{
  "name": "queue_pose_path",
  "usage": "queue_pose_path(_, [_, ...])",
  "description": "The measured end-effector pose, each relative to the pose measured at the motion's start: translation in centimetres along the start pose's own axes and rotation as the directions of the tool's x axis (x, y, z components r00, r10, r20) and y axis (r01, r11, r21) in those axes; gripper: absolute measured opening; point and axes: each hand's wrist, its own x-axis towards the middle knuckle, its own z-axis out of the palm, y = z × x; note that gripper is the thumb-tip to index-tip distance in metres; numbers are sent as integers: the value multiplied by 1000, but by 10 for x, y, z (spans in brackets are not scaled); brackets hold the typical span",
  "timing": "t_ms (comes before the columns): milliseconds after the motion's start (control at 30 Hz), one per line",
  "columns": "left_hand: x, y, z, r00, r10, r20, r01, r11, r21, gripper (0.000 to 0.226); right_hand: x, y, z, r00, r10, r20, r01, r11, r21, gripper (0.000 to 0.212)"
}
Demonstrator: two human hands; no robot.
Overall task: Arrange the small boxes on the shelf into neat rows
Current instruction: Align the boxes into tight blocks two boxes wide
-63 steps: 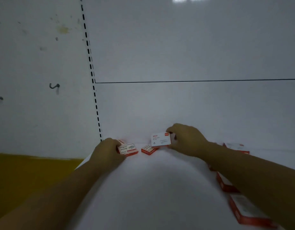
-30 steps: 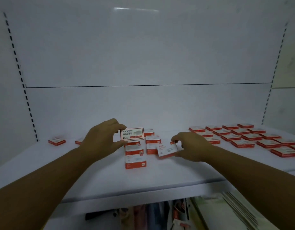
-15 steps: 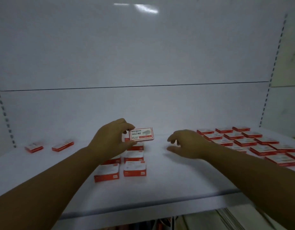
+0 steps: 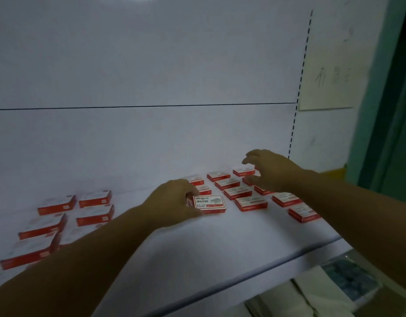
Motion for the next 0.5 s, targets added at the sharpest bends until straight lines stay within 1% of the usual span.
queue_pose_path(100, [-2, 7, 23, 991, -88, 96, 87, 996, 12, 50, 3, 15, 12, 996, -80, 26, 79, 996, 29, 51])
queue_pose_path(200, [-6, 11, 31, 975, -192, 110, 183, 979, 85, 53, 11, 24, 19, 988, -143, 57, 138, 986, 90, 51])
queue_pose_path(267, [-9, 17, 29, 963, -250, 101, 238, 964, 114, 62, 17, 23, 23, 984, -168, 66, 159, 980, 118, 52])
queue_pose_path(367, [-16, 22, 14, 958, -283, 44, 271, 946, 176, 78, 23, 10, 32, 976, -194, 97, 179, 973, 147, 54])
queue_pose_path(433, [-24, 14, -7, 959, -283, -22, 279, 925, 259, 74, 26, -7, 38, 962, -233, 144, 210, 965, 156, 59])
queue_pose_path(500, [-39, -3, -36, 954, -297, -35, 291, 897, 332, 68, 30, -31, 39, 937, -274, 215, 242, 956, 164, 67])
